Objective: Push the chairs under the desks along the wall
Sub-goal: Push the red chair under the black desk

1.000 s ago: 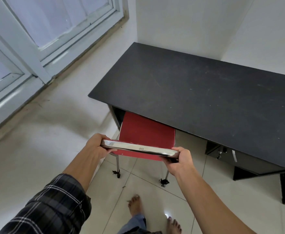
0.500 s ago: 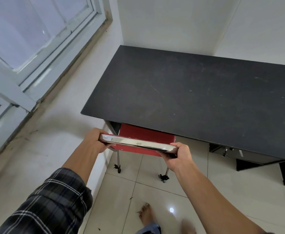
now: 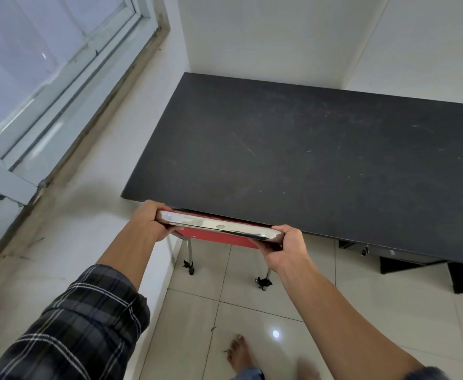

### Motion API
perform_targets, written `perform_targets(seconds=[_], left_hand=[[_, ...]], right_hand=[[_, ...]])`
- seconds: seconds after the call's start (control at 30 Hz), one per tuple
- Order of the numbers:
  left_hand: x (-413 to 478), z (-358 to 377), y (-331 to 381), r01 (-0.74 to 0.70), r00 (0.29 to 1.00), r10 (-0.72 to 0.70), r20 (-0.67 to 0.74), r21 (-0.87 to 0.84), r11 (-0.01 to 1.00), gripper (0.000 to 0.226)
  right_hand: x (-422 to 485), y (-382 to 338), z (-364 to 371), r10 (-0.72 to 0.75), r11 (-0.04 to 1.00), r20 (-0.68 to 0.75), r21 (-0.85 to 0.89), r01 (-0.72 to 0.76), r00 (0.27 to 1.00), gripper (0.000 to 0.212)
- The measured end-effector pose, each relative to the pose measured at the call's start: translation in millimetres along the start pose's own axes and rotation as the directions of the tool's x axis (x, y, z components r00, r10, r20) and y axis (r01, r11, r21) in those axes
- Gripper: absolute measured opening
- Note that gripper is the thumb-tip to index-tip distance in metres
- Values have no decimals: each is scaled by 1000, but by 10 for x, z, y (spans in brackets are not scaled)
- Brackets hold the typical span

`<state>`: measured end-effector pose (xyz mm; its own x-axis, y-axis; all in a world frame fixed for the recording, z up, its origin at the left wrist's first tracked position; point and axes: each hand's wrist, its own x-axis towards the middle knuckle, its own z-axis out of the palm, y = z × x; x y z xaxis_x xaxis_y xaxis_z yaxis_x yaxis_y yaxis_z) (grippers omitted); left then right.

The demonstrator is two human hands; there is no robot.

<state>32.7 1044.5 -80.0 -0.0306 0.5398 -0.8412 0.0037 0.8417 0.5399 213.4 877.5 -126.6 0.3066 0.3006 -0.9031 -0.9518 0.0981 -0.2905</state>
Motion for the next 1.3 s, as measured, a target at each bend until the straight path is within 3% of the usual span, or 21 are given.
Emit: perform_targets(seconds=[0.47,0.6,0.77,0.83,0.9,0.97,1.03,1.1,1.2,1.3], left_hand=[[-25,5,-29,-27,999,29,20,-82,996,11],[-103,39,-184,-147,985,142,-98,-46,988,17],[-194,76,-482,-297,933,321,-164,153,943,40],[-297,140,-644,-330,924,359,-133,198,923,43],[-421,225,-799,-353,922,381,-66,258,899,45],[-659,469,-1159,-407,909,410,70,357,841,67],[-557,583,-1296,-437,892,439,111,470,767,90],[-784,725,-1496,-452,878,455,147,567,689,85],[-1422,1103,-2039,-534,820,492,293,699,475,71],[-1896,1515,-2654,-645,728,449,518,740,191,76]], right_hand=[[-6,23,9,-13,997,-10,-75,12,1000,27],[-11,18,-30,-16,977,16,-211,19,1000,3],[-74,-65,-219,-26,895,80,-442,58,997,31],[-163,-132,-383,-73,813,122,-567,129,990,30],[-146,-206,-578,-145,680,158,-701,215,977,62],[-386,-450,-1054,-302,460,216,-820,340,928,84],[-488,-502,-1223,-381,210,302,-892,400,874,74],[-558,-575,-1460,-431,28,377,-902,430,820,73],[-740,-838,-2087,-509,-133,437,-891,433,742,78],[-957,-1140,-2884,-594,-179,393,-915,360,702,89]])
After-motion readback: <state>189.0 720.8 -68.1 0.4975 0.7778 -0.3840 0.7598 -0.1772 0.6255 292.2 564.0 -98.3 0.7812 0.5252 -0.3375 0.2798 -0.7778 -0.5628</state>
